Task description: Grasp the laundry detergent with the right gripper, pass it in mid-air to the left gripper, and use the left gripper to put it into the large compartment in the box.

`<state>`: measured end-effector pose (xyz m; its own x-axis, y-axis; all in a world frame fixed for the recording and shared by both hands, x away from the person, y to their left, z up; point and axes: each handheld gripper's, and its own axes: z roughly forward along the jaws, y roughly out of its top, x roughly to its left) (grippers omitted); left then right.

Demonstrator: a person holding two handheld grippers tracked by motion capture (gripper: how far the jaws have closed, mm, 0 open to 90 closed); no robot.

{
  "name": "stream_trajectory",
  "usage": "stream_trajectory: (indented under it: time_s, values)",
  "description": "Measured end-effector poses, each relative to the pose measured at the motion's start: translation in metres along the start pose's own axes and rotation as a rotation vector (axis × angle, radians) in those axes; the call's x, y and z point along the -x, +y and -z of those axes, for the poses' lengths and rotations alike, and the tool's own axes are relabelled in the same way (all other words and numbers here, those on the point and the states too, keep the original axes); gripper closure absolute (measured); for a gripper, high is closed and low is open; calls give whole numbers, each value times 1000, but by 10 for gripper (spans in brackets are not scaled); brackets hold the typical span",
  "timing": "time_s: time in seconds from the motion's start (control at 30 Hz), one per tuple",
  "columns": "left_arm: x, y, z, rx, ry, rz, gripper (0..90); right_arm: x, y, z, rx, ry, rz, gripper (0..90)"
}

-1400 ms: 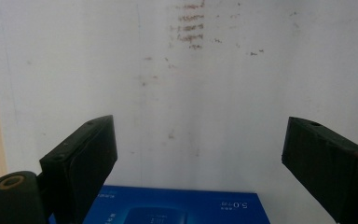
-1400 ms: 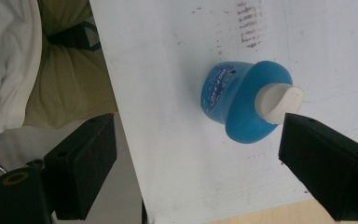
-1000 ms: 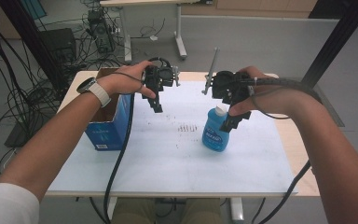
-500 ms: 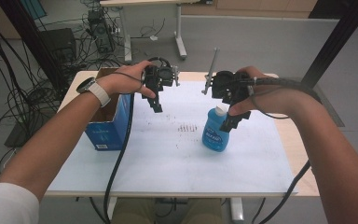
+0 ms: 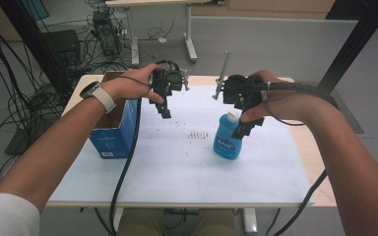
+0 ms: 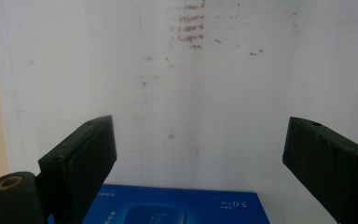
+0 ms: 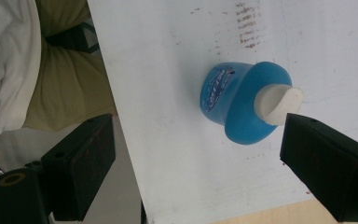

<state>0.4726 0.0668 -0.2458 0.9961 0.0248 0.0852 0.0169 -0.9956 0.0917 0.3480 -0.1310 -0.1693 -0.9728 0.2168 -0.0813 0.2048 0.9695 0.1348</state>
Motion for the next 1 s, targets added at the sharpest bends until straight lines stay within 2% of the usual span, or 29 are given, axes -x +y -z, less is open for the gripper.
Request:
stream_trajectory:
  time_s: [0.47, 0.73, 1.0]
  values:
    - [0, 1, -1, 2, 2, 2, 100, 1, -4, -2, 12, -15, -15, 85]
    - [1, 2, -1, 2, 3, 2, 101, 5, -14, -7, 40, -38, -78, 71]
    - [1, 3, -2, 2, 4, 0, 101, 8, -21, -10, 59, -58, -112, 67]
